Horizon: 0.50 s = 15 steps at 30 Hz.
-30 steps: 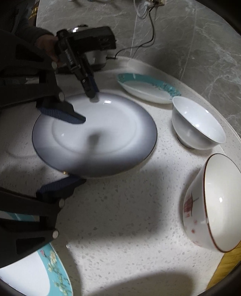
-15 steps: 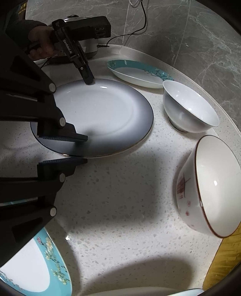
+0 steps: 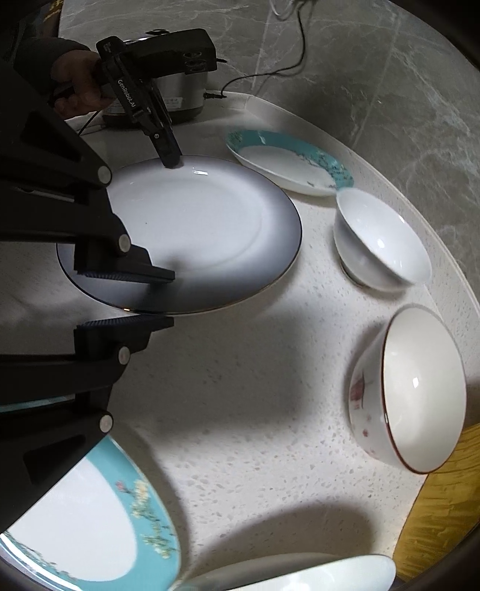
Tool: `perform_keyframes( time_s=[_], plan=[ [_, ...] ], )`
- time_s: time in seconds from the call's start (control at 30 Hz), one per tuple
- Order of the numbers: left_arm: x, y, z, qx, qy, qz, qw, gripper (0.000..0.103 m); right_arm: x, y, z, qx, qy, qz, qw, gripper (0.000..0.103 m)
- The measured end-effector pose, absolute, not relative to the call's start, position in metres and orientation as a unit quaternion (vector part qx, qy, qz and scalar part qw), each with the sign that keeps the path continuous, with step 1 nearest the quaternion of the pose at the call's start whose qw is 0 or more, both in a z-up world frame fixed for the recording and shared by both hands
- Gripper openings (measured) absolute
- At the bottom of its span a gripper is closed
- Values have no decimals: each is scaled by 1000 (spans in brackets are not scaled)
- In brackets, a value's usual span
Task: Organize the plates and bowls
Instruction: 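Close the right gripper on the grey plate rim while the left gripper also closes on it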
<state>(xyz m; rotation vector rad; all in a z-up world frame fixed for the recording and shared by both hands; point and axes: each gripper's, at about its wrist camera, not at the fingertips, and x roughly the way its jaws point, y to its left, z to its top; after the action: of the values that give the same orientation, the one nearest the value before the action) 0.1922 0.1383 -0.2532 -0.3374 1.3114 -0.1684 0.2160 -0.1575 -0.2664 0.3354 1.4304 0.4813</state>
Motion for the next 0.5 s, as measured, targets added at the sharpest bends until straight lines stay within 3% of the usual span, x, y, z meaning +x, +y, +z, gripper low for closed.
perform_keyframes(
  time_s=[0.5],
  plan=[
    [102, 149, -258, -151, 617, -73, 769, 21, 142, -136, -267, 135, 654, 217, 712, 19]
  ],
)
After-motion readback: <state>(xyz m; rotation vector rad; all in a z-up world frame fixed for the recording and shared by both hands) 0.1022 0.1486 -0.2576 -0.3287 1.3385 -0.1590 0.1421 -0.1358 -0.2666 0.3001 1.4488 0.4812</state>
